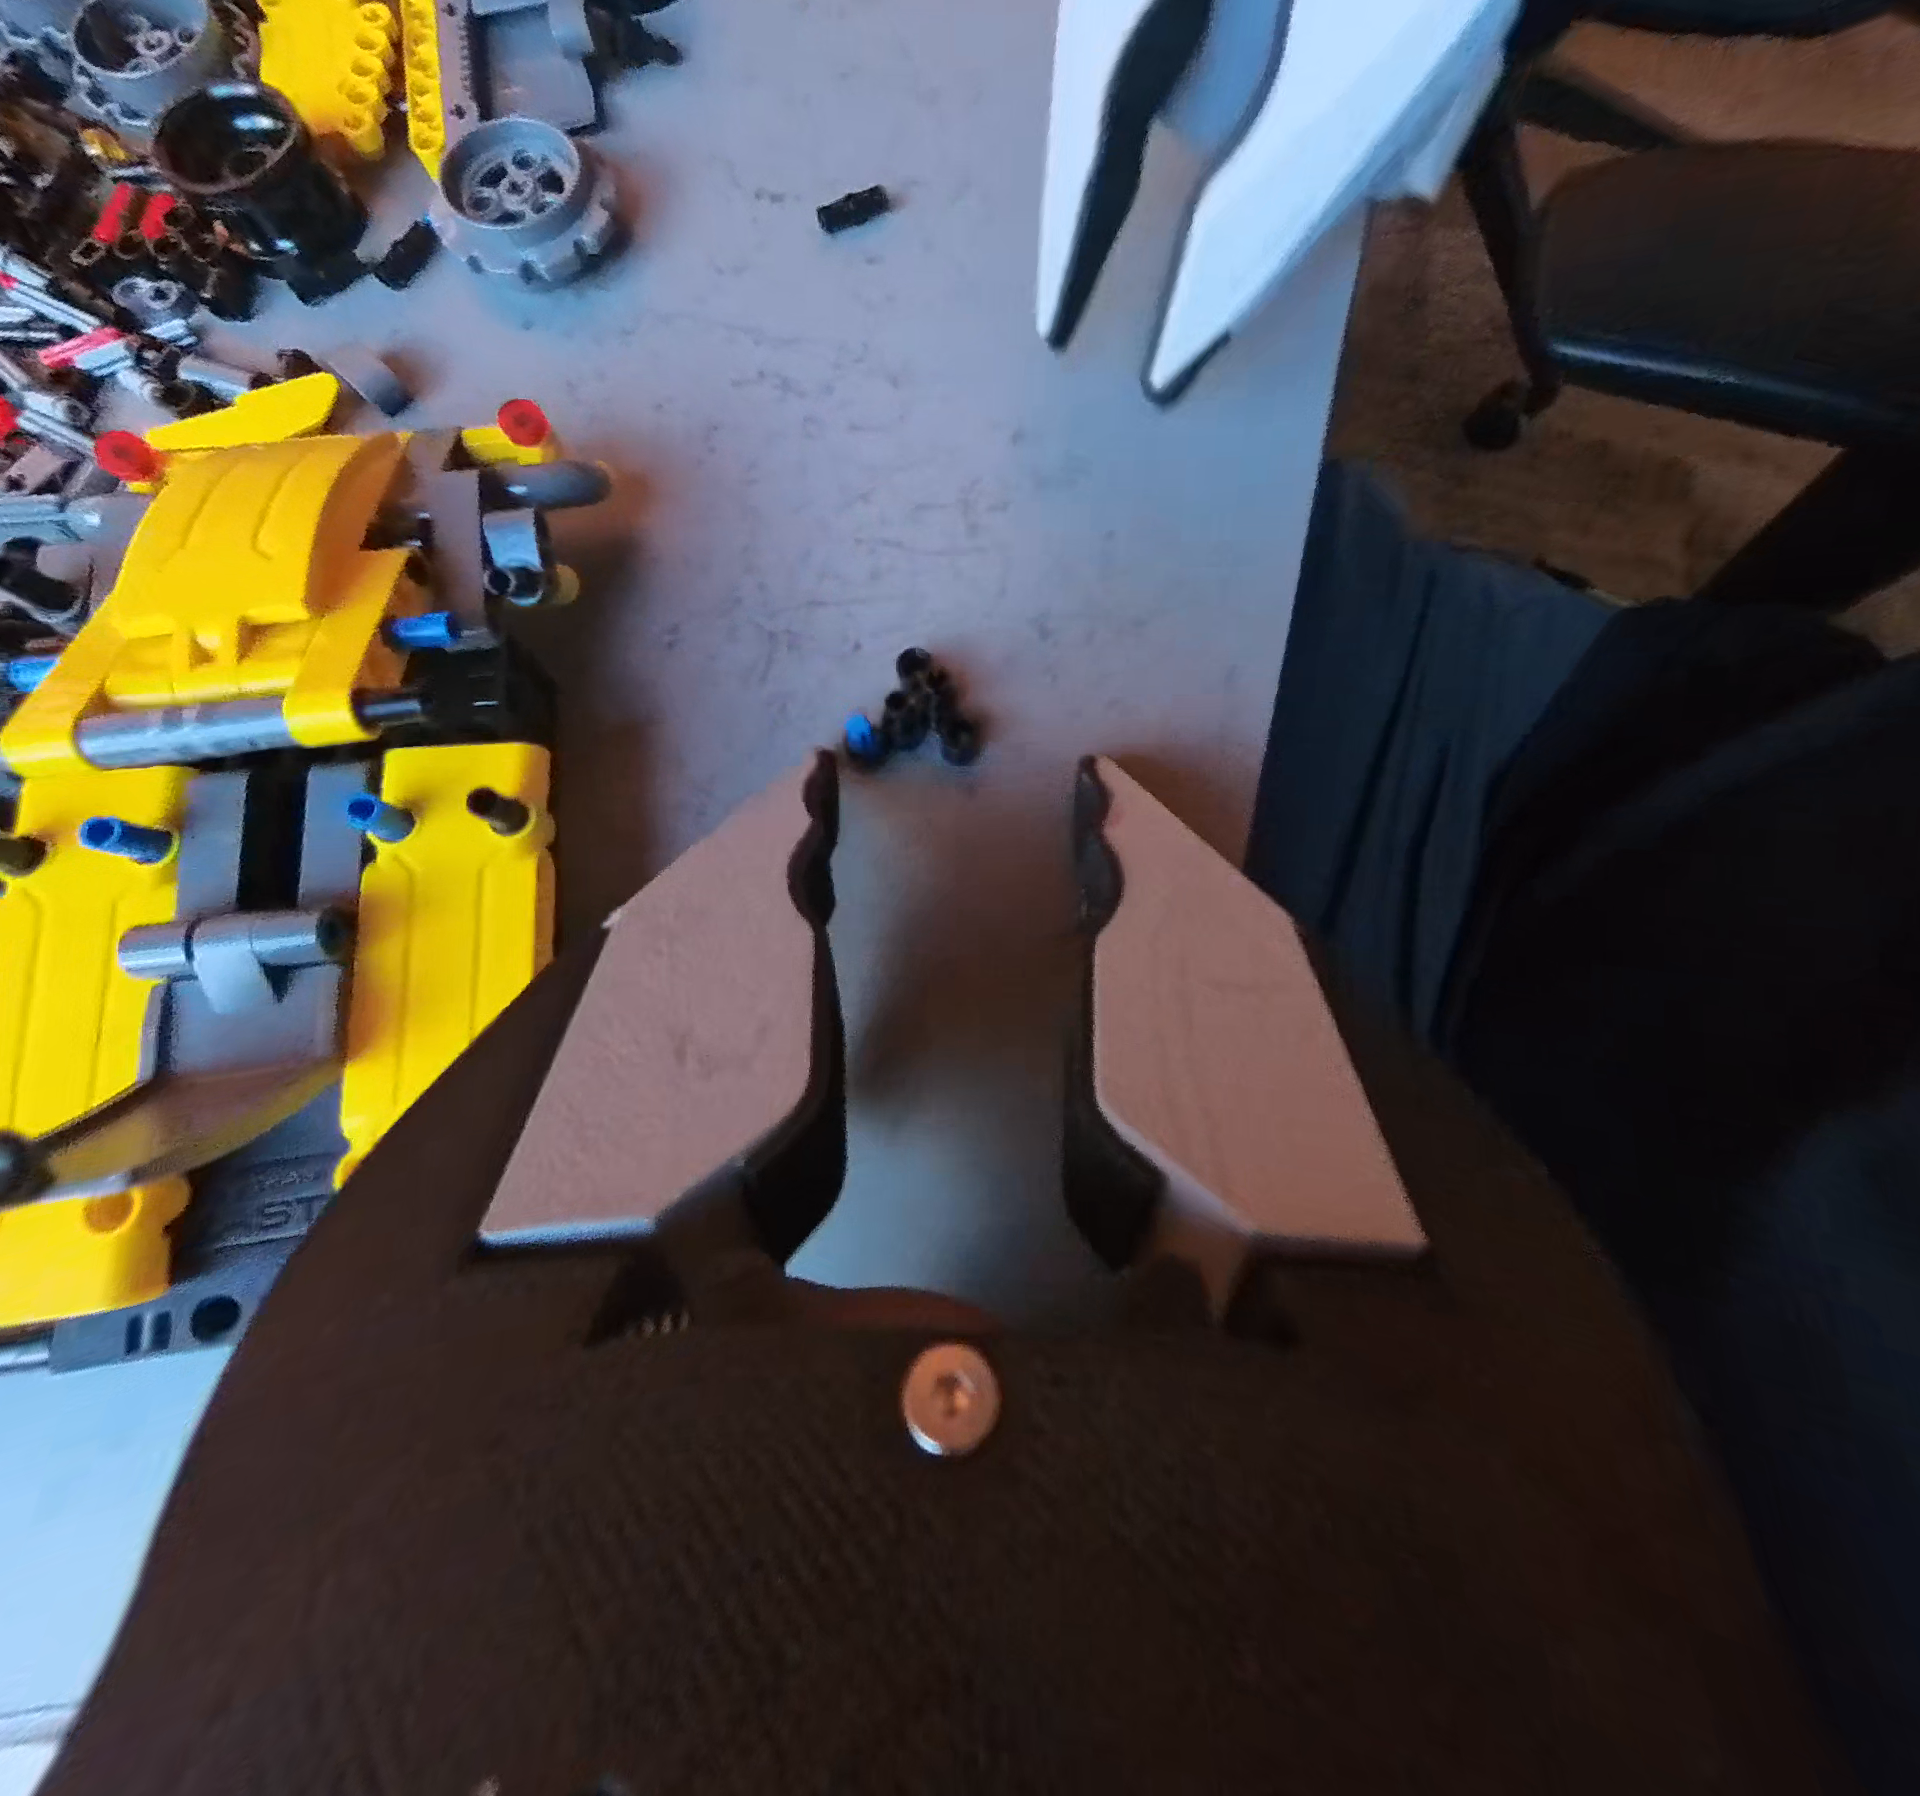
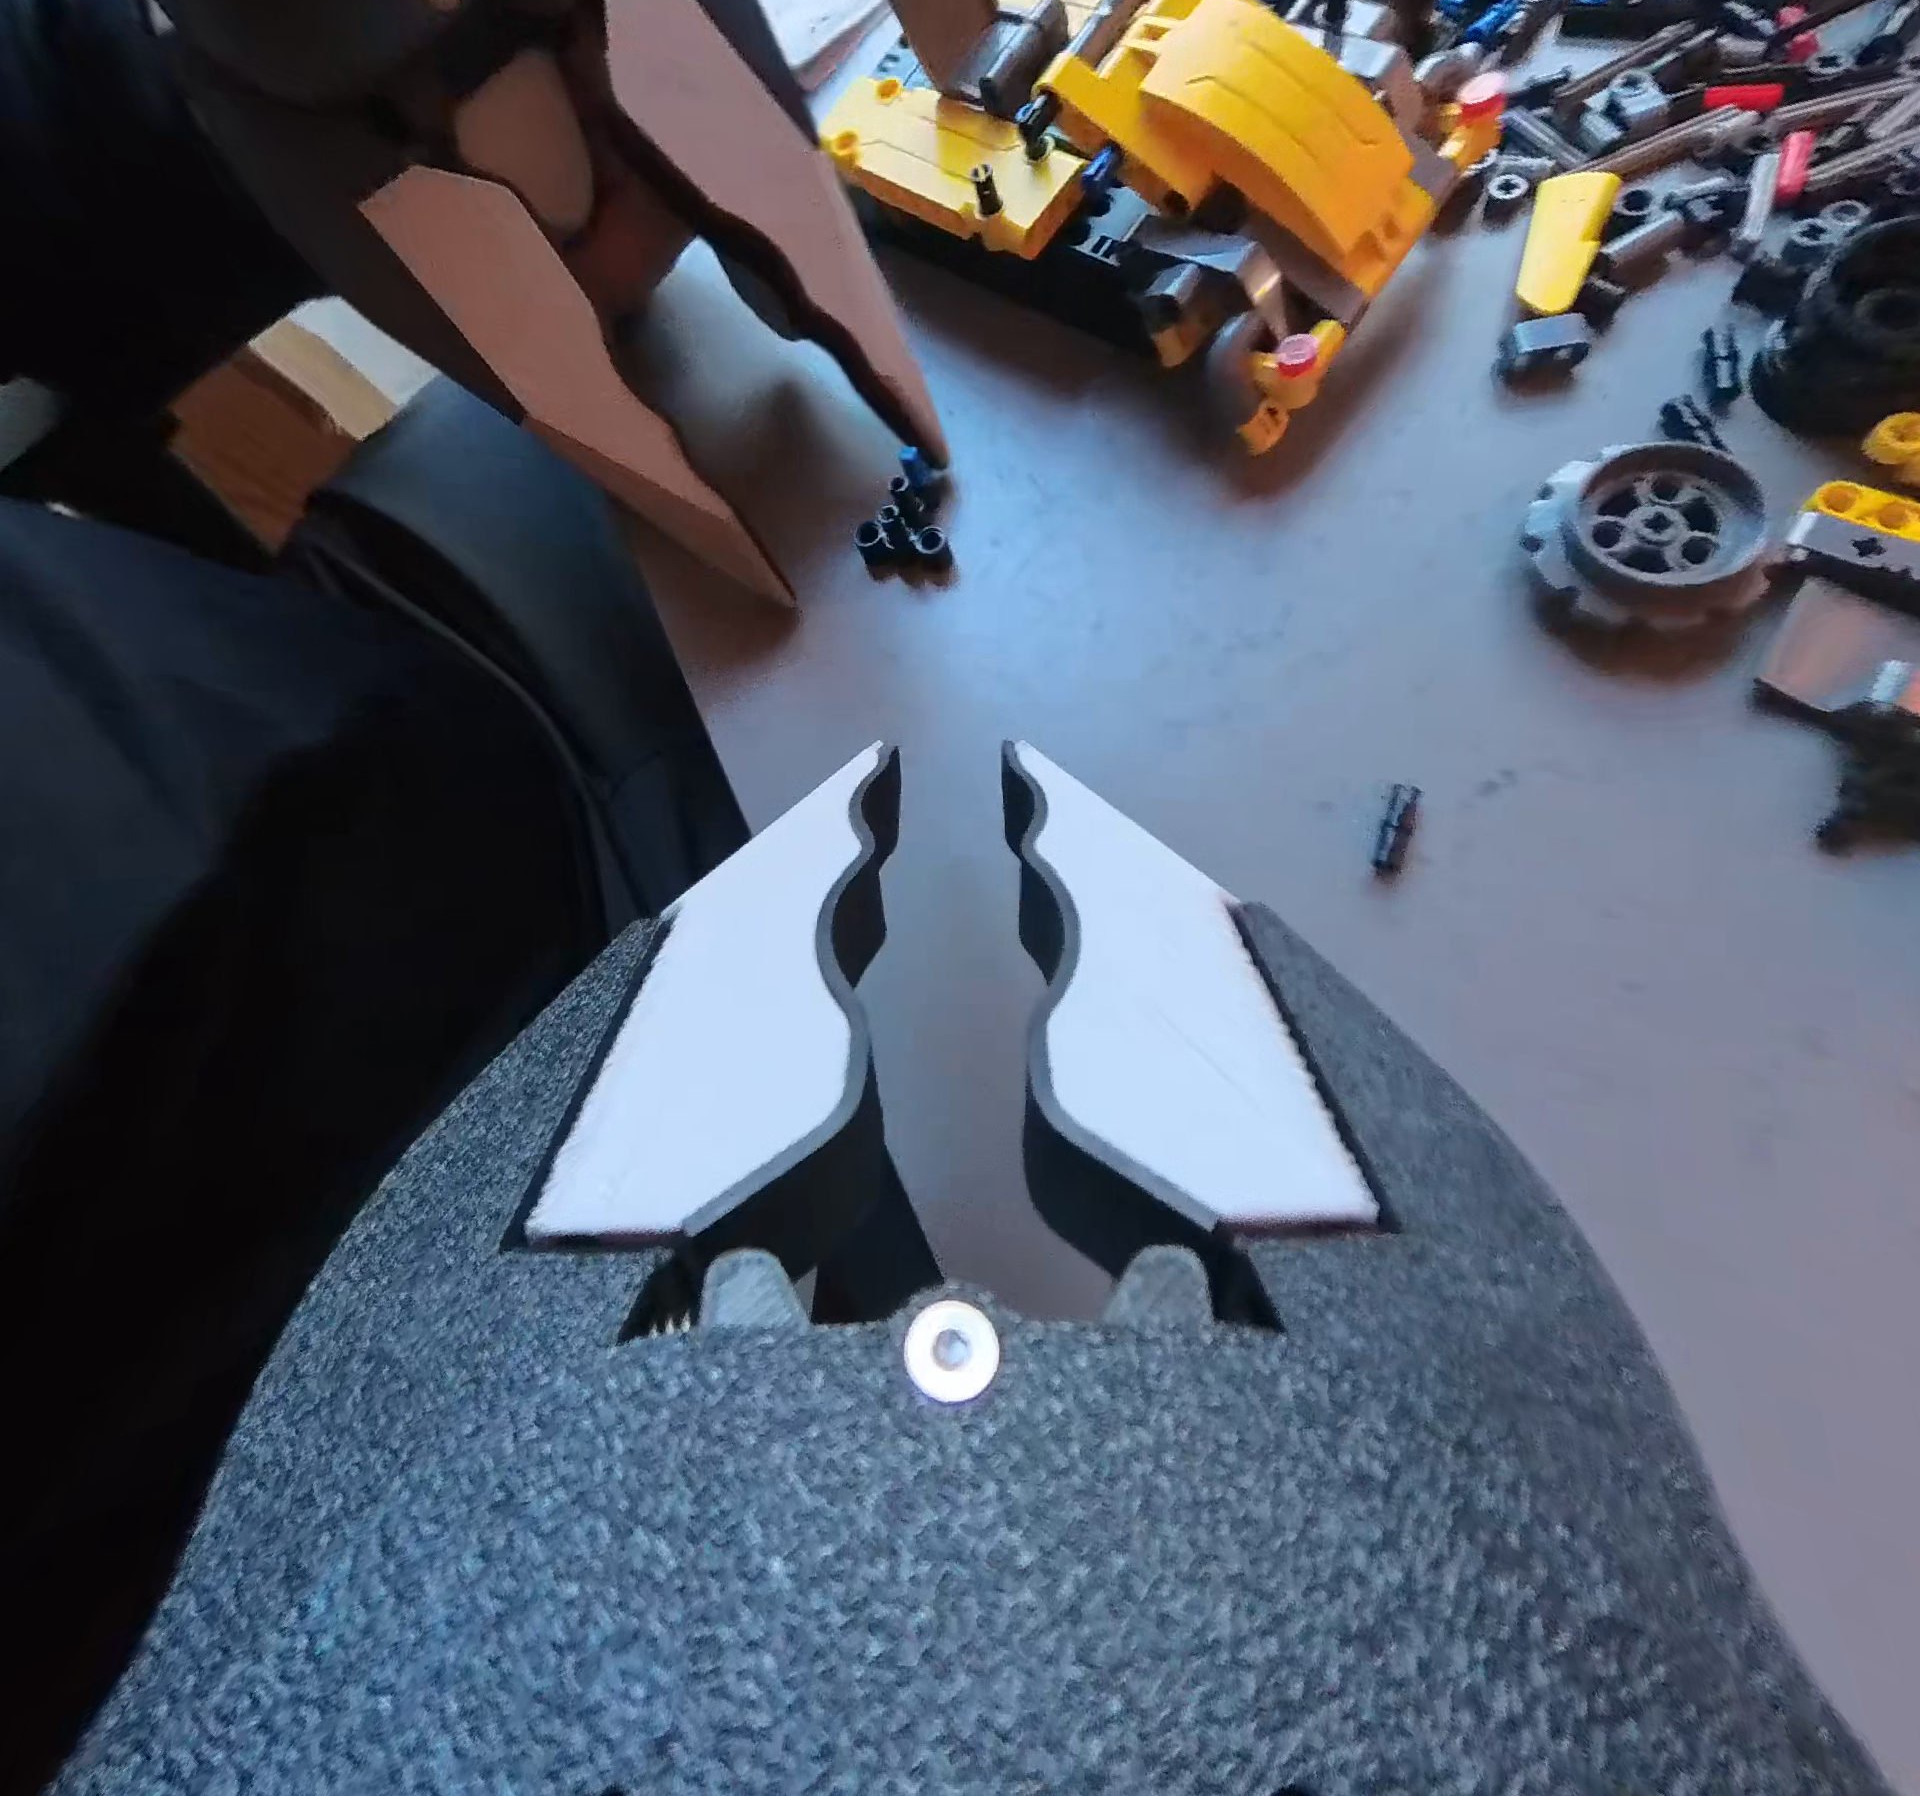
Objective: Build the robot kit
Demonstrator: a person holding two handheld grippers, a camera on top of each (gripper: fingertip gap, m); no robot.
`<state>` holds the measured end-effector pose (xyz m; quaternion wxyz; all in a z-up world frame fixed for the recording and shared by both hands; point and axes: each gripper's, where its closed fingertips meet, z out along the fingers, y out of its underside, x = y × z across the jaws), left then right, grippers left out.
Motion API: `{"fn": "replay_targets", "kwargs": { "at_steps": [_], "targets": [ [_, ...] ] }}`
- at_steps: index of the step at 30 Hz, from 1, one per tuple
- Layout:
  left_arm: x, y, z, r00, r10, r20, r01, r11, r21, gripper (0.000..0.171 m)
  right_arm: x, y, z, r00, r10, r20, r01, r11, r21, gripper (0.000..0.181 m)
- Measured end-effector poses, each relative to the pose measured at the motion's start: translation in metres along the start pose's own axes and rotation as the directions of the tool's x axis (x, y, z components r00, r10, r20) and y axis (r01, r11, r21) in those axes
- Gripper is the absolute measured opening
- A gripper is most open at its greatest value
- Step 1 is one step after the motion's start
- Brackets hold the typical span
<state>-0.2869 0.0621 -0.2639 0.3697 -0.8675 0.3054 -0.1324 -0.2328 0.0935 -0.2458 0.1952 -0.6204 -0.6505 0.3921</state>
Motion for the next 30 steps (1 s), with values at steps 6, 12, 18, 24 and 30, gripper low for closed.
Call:
{"fn": "replay_targets", "kwargs": {
  "at_steps": [6, 12, 18, 24, 30],
  "targets": [
    [-0.003, -0.007, 0.008, 0.998, -0.046, 0.047, 0.047, 0.999, -0.007, 0.031, -0.014, -0.009, 0.022, 0.996, -0.08, 0.026, 0.081, 0.996, -0.025, 0.02],
    [-0.002, -0.008, 0.006, 0.994, 0.083, 0.072, -0.084, 0.996, 0.011, 0.023, -0.017, -0.017, 0.037, 0.991, -0.121, 0.052, 0.123, 0.992, -0.034, 0.022],
    [-0.001, -0.02, -0.014, 0.906, 0.331, 0.264, -0.369, 0.923, 0.107, 0.023, -0.038, -0.036, 0.029, 0.971, -0.008, 0.238, -0.009, 0.997, 0.07, 0.018],
    [-0.001, -0.024, -0.043, 0.783, 0.416, 0.463, -0.541, 0.823, 0.174, 0.023, -0.059, -0.059, 0.03, 0.923, 0.042, 0.382, -0.109, 0.982, 0.154, 0.02],
    [-0.007, -0.015, -0.045, 0.717, 0.481, 0.504, -0.608, 0.786, 0.115, 0.023, -0.054, -0.071, 0.046, 0.905, 0.116, 0.409, -0.187, 0.973, 0.138, 0.021]
  ]
}}
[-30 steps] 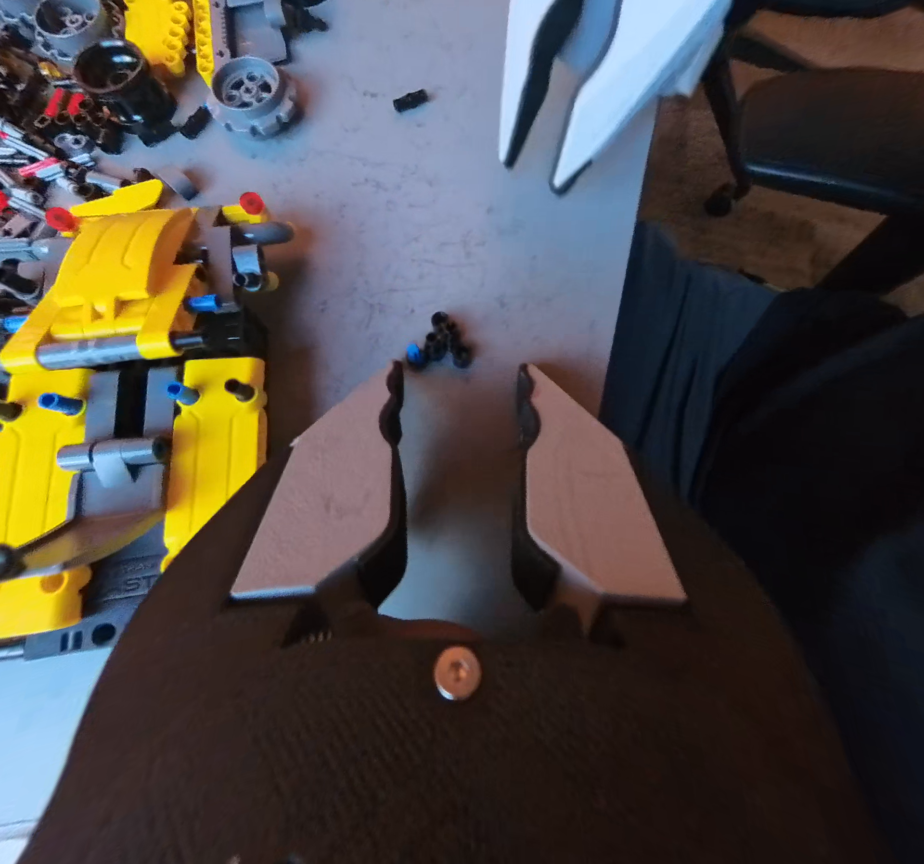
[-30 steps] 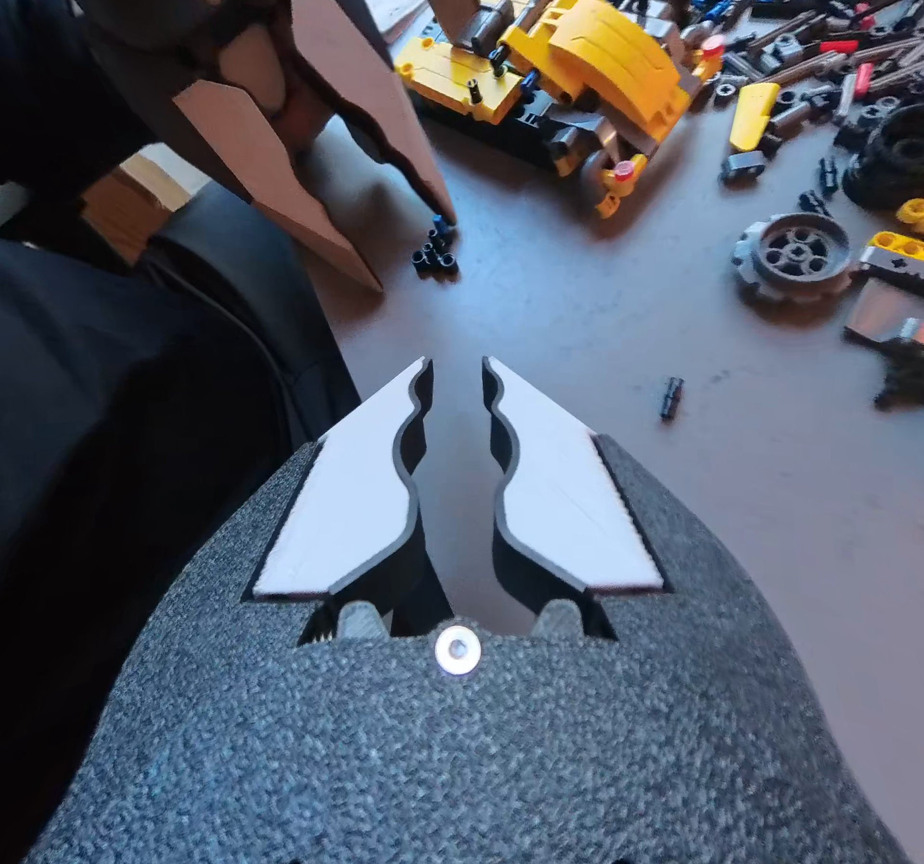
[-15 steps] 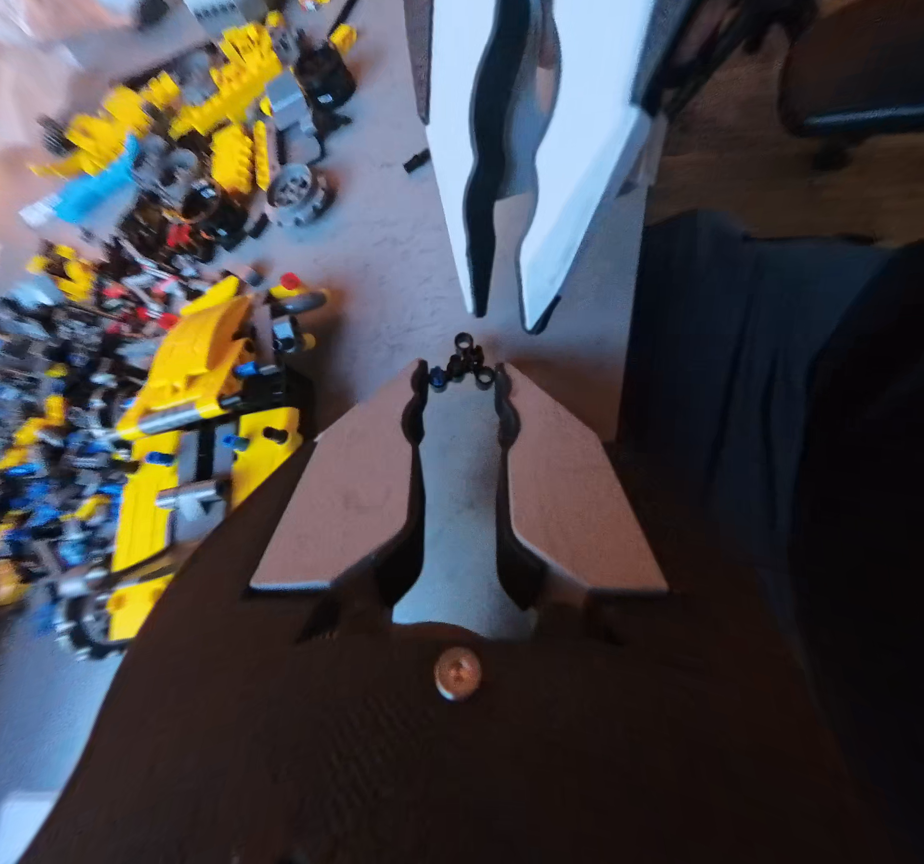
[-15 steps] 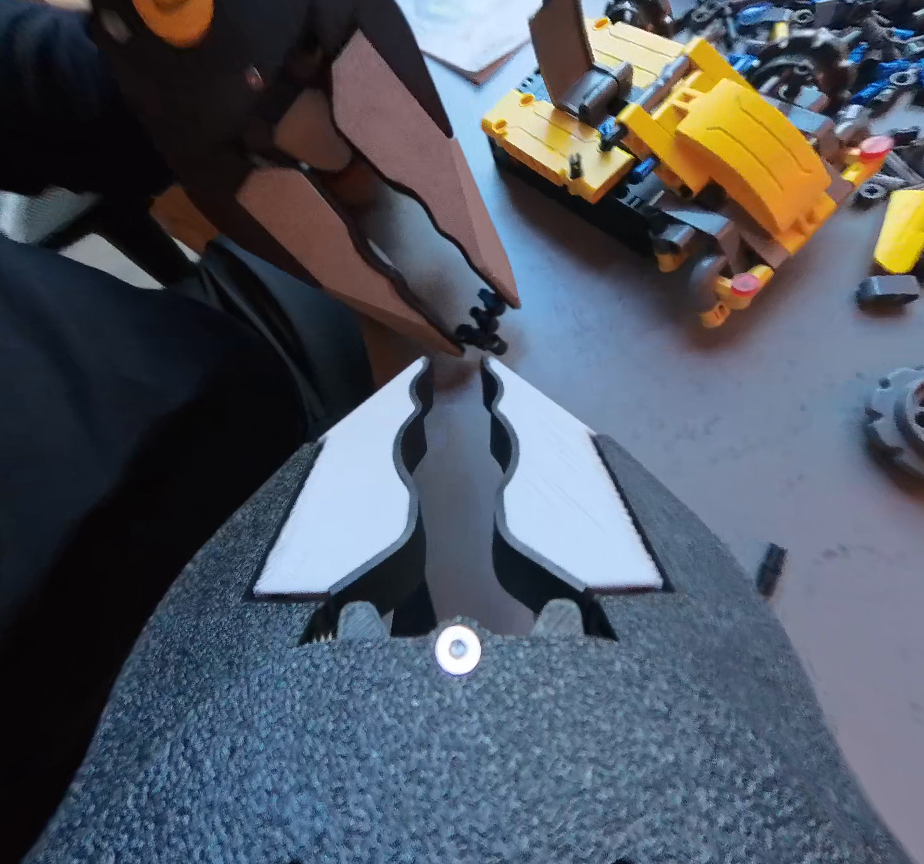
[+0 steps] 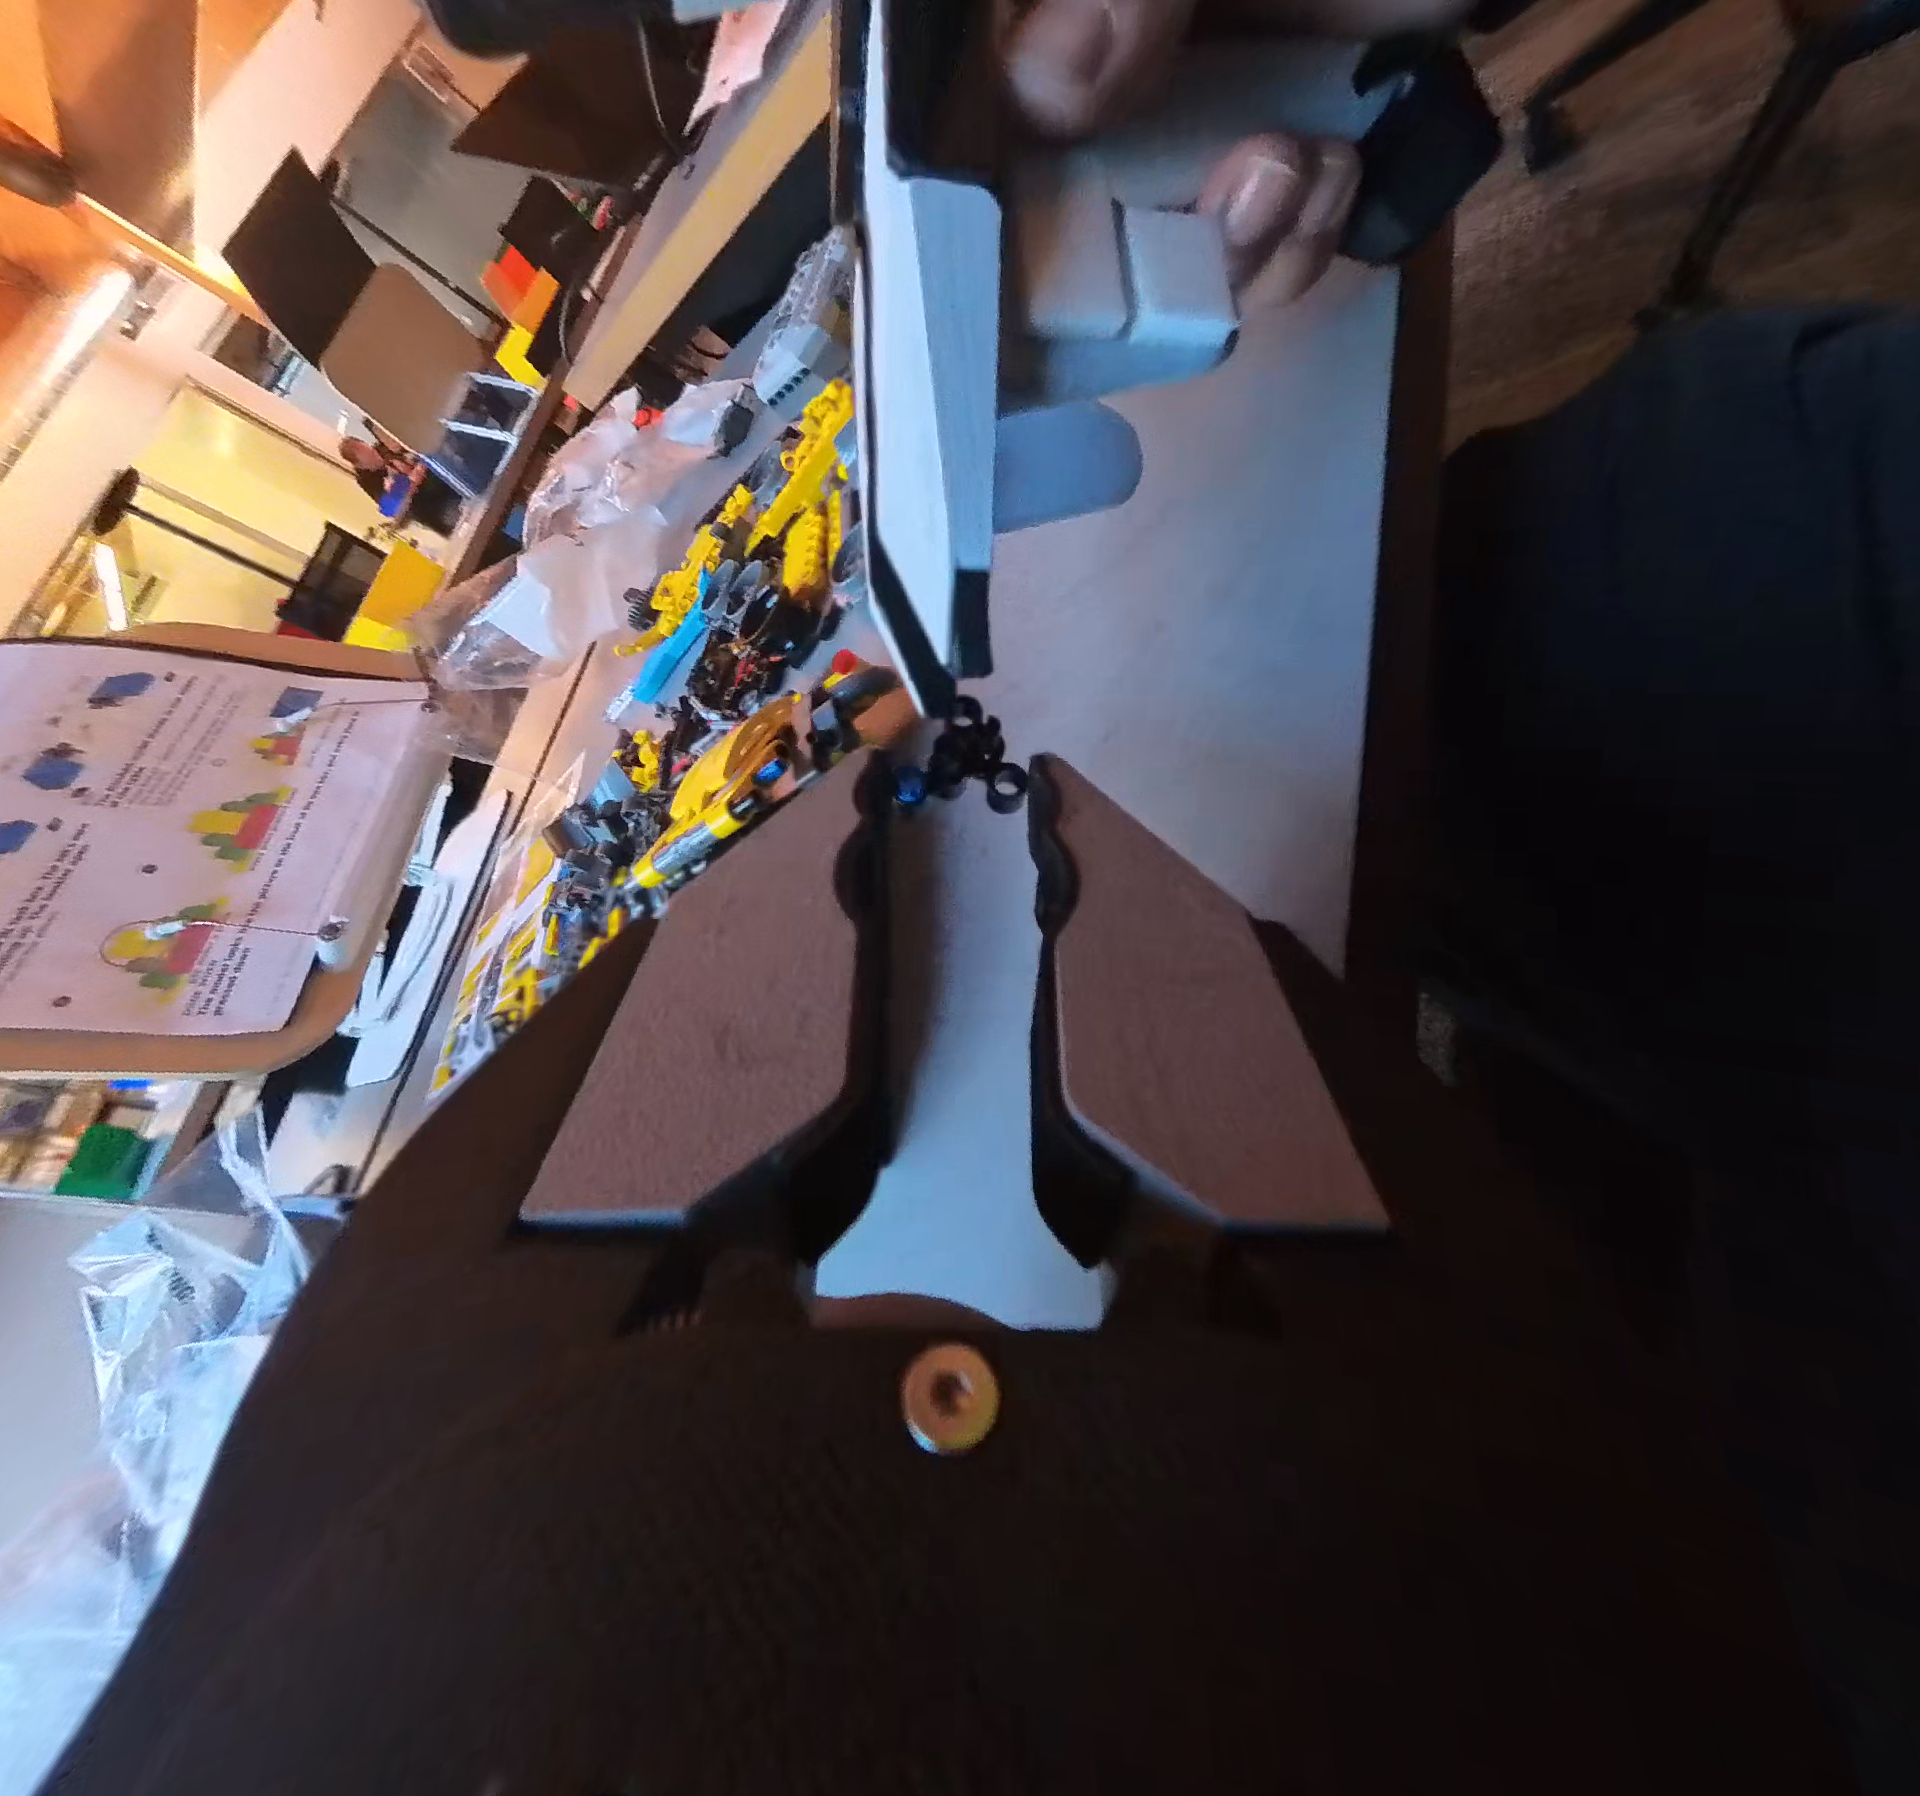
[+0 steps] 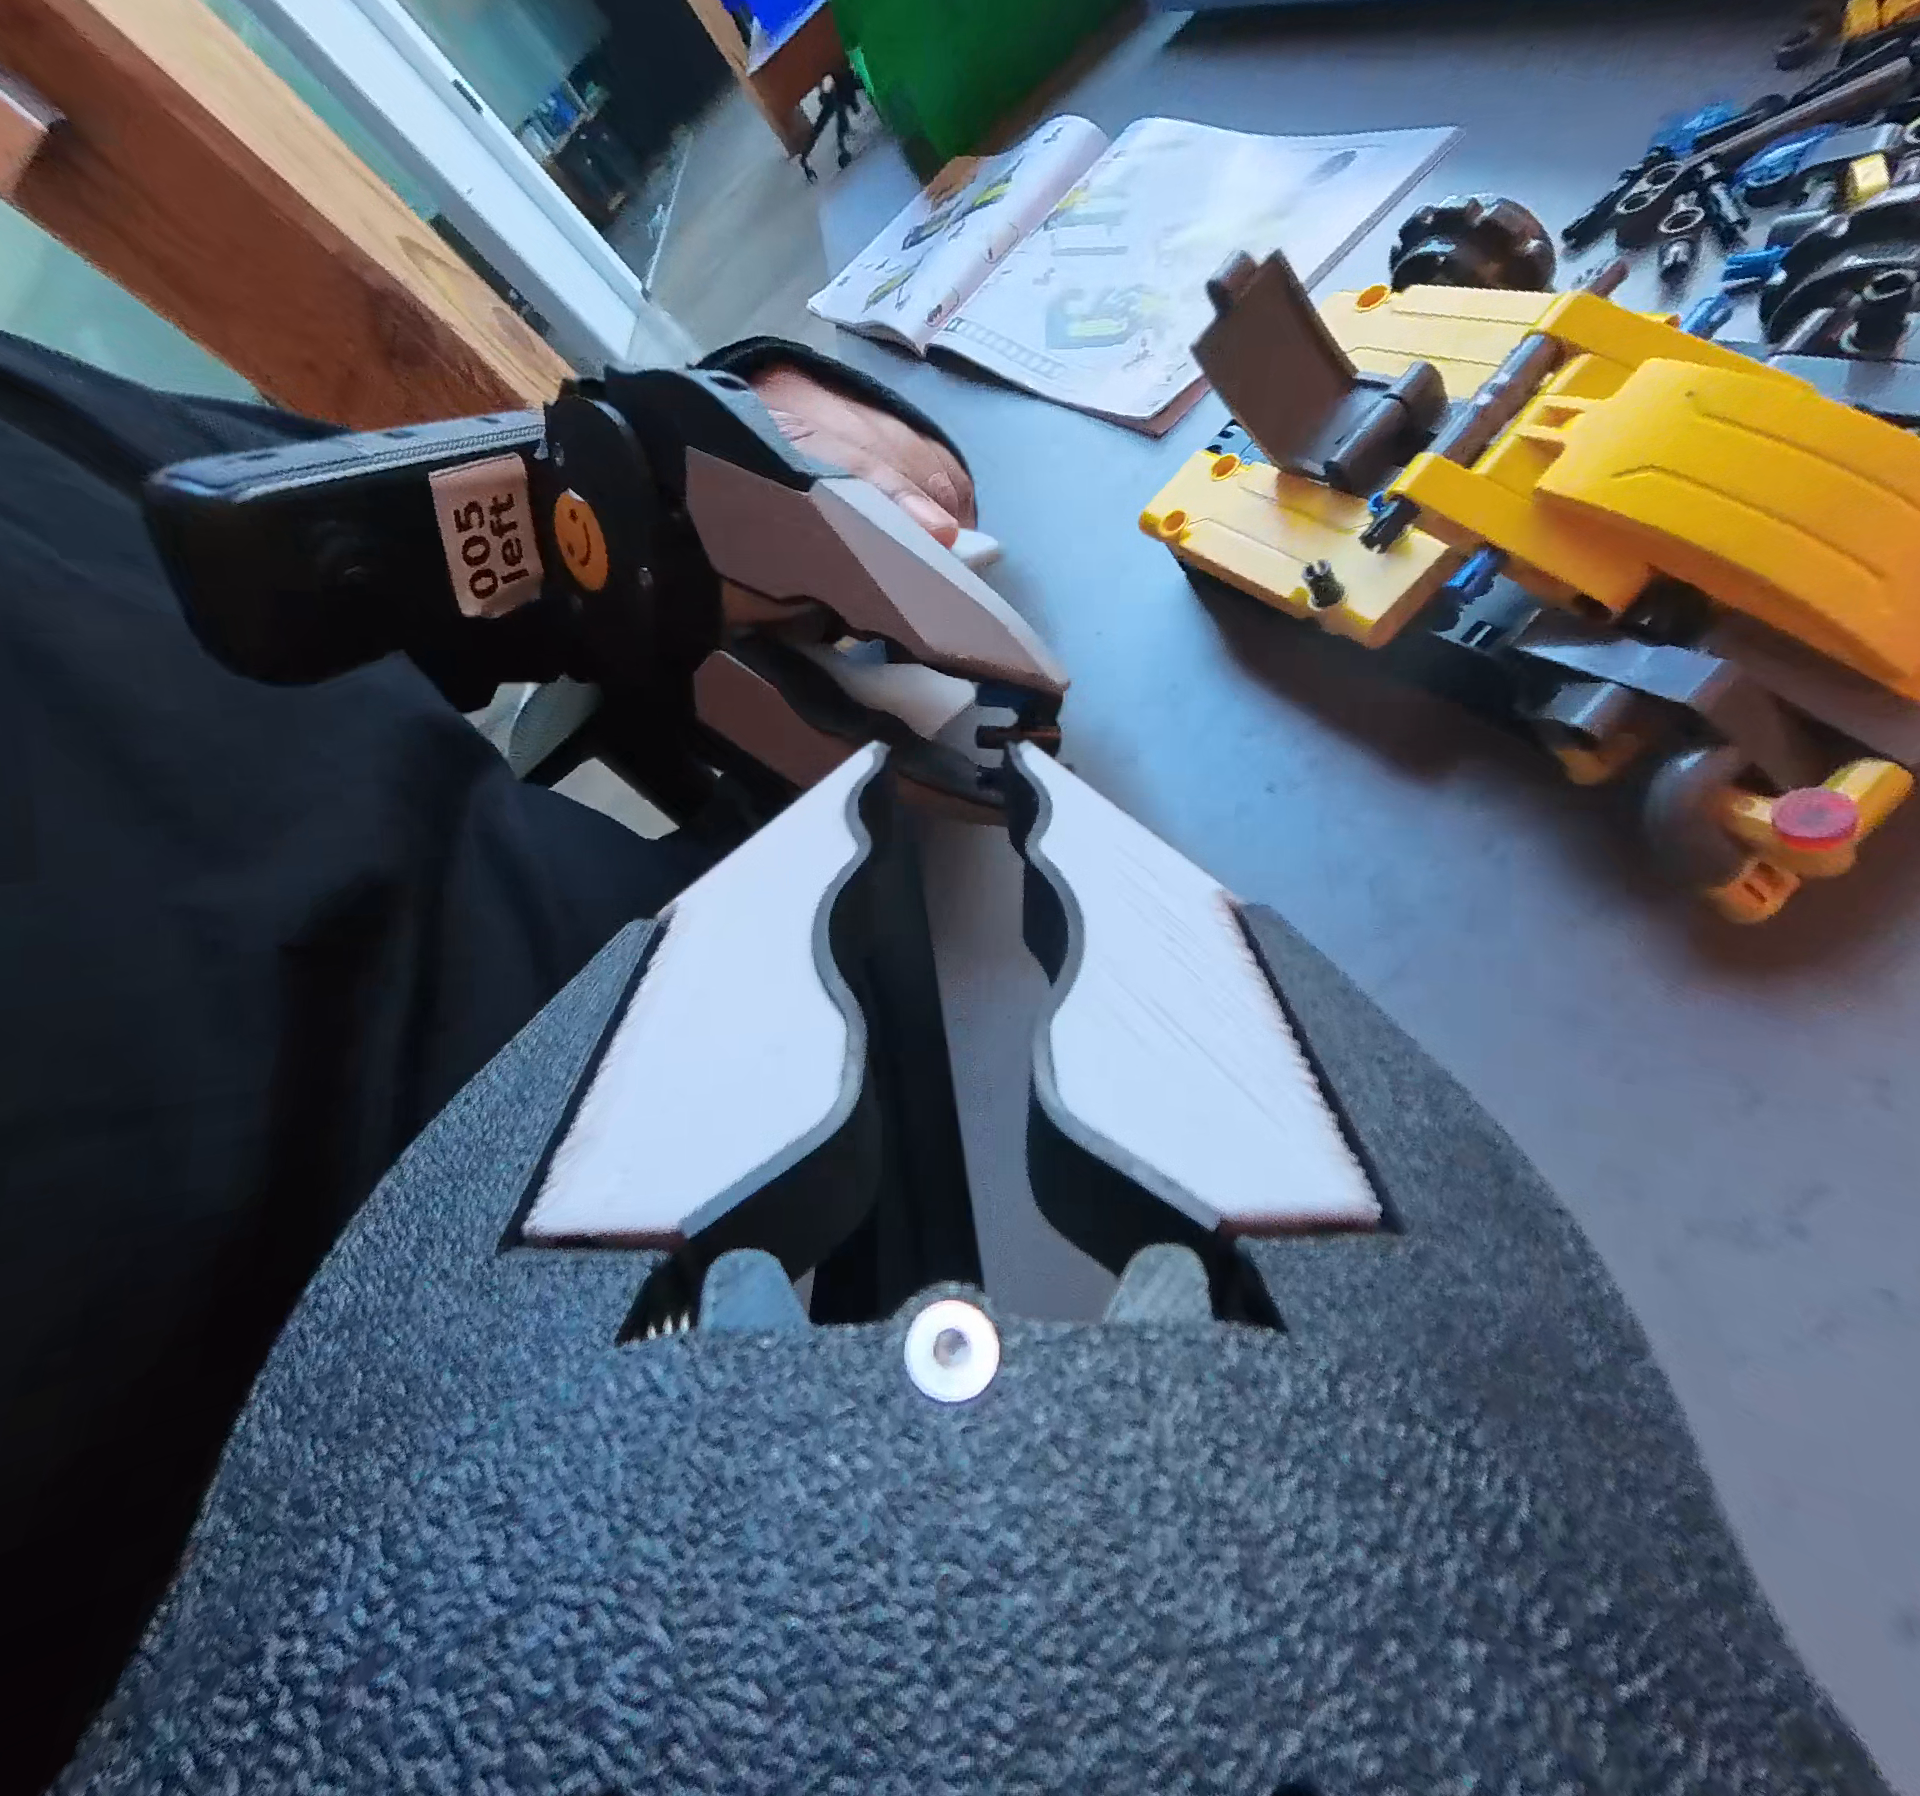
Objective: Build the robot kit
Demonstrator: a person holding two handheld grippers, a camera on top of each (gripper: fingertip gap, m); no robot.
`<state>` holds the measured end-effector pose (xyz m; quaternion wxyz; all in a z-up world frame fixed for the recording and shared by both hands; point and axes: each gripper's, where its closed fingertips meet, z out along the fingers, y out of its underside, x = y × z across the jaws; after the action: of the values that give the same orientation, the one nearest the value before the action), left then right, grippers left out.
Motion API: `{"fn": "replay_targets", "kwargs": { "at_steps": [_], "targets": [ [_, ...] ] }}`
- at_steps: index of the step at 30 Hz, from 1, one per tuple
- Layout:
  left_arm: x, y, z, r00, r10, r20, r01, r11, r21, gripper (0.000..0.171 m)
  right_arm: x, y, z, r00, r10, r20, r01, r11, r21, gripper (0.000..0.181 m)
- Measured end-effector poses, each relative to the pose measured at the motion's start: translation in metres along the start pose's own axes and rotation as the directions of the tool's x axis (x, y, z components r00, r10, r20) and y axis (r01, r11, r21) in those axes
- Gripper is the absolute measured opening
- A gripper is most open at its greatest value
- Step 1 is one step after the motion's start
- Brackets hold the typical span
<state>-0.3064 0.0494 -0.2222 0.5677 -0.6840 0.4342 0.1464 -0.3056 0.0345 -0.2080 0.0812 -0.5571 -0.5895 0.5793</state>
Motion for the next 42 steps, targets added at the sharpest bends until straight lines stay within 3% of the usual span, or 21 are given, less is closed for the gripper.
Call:
{"fn": "replay_targets", "kwargs": {
  "at_steps": [5, 24, 28, 34, 38, 40, 42],
  "targets": [
    [-0.018, 0.01, -0.004, 0.993, 0.053, 0.102, -0.056, 0.998, 0.02, 0.023, 0.005, -0.006, 0.004, 1.0, 0.006, 0.011, -0.006, 1.0, 0.011, 0.022],
    [-0.037, 0.002, -0.01, 0.98, 0.063, 0.189, -0.086, 0.989, 0.12, 0.022, 0.019, -0.032, 0.001, 0.996, -0.084, -0.017, 0.085, 0.994, 0.067, 0.017],
    [-0.036, -0.002, -0.012, 0.973, 0.098, 0.209, -0.127, 0.984, 0.128, 0.023, 0.012, -0.032, 0.007, 0.992, -0.128, -0.006, 0.128, 0.991, 0.038, 0.009],
    [-0.035, 0.003, -0.009, 0.976, 0.075, 0.206, -0.098, 0.99, 0.103, 0.023, 0.015, -0.03, 0.01, 0.972, -0.22, -0.087, 0.221, 0.975, 0.002, 0.007],
    [-0.034, 0.007, -0.007, 0.976, 0.075, 0.203, -0.092, 0.993, 0.074, 0.03, 0.029, -0.025, 0.007, 0.848, -0.451, -0.279, 0.433, 0.892, -0.128, 0.007],
    [-0.035, 0.007, -0.008, 0.976, 0.074, 0.206, -0.092, 0.993, 0.078, 0.031, 0.041, -0.022, 0.0, 0.703, -0.602, -0.378, 0.554, 0.797, -0.24, 0.007],
    [-0.034, 0.008, -0.007, 0.977, 0.071, 0.2, -0.087, 0.994, 0.072, 0.031, 0.052, -0.019, -0.007, 0.495, -0.751, -0.436, 0.647, 0.654, -0.391, 0.007]
  ]
}}
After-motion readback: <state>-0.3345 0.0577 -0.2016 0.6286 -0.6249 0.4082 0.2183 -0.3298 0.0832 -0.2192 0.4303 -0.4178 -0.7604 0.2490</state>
